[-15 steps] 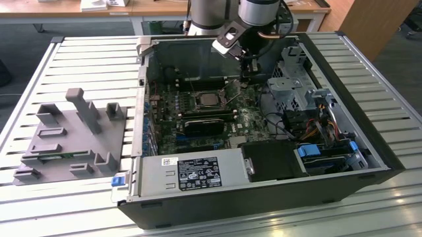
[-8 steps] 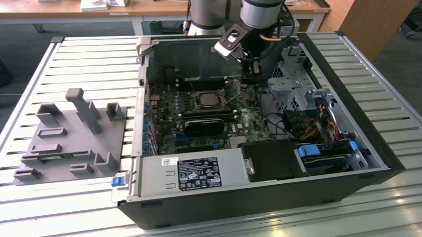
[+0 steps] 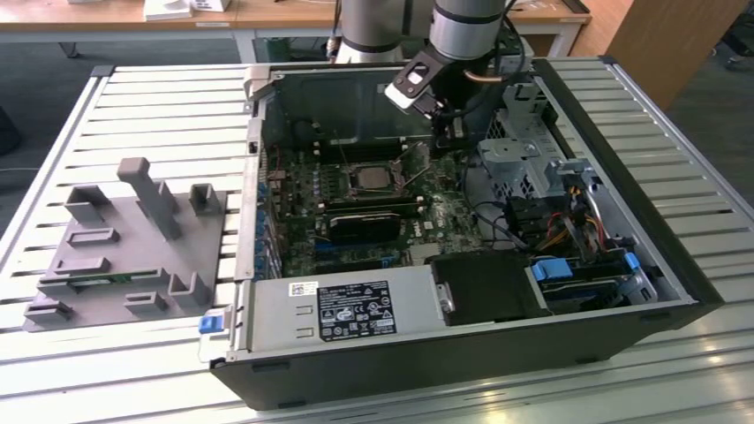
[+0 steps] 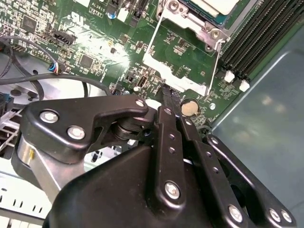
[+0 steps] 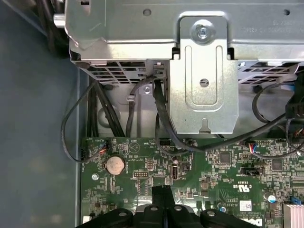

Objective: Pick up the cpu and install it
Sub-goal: 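Close the cpu cover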

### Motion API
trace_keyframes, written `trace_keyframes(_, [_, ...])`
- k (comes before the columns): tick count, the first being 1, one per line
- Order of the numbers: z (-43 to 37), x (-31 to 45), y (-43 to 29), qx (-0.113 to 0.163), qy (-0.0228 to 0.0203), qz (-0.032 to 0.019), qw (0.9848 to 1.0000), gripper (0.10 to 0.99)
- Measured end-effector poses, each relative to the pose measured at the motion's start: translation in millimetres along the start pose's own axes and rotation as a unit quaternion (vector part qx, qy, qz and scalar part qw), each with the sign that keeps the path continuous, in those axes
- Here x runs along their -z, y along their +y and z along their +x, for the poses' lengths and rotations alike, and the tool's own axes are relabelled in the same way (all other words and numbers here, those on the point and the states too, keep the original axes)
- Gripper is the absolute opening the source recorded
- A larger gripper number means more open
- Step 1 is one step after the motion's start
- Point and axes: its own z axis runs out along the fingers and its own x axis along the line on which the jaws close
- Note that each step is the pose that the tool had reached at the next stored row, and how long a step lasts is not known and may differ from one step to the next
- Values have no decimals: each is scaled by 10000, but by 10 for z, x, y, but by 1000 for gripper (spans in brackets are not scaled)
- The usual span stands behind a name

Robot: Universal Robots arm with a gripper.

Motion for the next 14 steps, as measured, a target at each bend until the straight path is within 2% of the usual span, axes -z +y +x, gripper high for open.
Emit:
trace_keyframes(6, [-1,-12,-47,1,0,5,10000,106])
trace_keyframes(10, [-1,-15,-50,1,-1,5,10000,106])
trace_keyframes(14, [-1,-15,-97,0,0,5,10000,106])
